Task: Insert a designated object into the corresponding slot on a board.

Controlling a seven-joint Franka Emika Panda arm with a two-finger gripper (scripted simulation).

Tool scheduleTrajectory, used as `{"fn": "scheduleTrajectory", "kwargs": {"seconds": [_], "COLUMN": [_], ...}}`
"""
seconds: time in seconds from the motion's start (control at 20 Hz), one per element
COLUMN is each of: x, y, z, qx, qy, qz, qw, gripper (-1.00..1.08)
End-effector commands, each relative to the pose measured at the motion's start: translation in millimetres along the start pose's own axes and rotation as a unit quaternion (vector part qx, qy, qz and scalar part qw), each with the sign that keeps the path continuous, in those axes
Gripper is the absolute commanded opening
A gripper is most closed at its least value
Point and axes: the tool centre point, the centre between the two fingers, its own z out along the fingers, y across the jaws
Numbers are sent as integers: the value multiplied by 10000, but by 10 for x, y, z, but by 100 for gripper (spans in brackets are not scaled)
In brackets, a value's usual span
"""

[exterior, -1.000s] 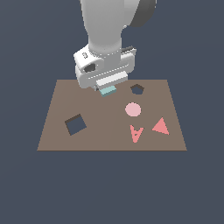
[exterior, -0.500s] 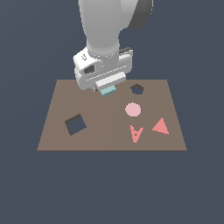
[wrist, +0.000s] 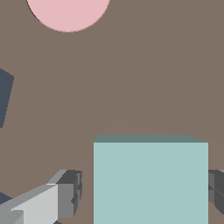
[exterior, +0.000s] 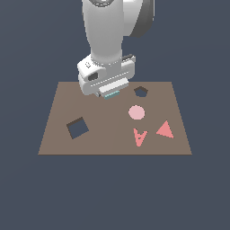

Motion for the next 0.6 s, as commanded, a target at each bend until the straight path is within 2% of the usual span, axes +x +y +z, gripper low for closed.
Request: {"fn": "scheduleTrajectory", "kwargs": {"seconds": [0.0,0.55], "x": [2,-3], "y": [2,14], "z": [13,-1], "qx": [-3,-8], "qy": [5,6], "qz": [-2,7], "qw": [10000,10000], "gripper": [-100,-100]}}
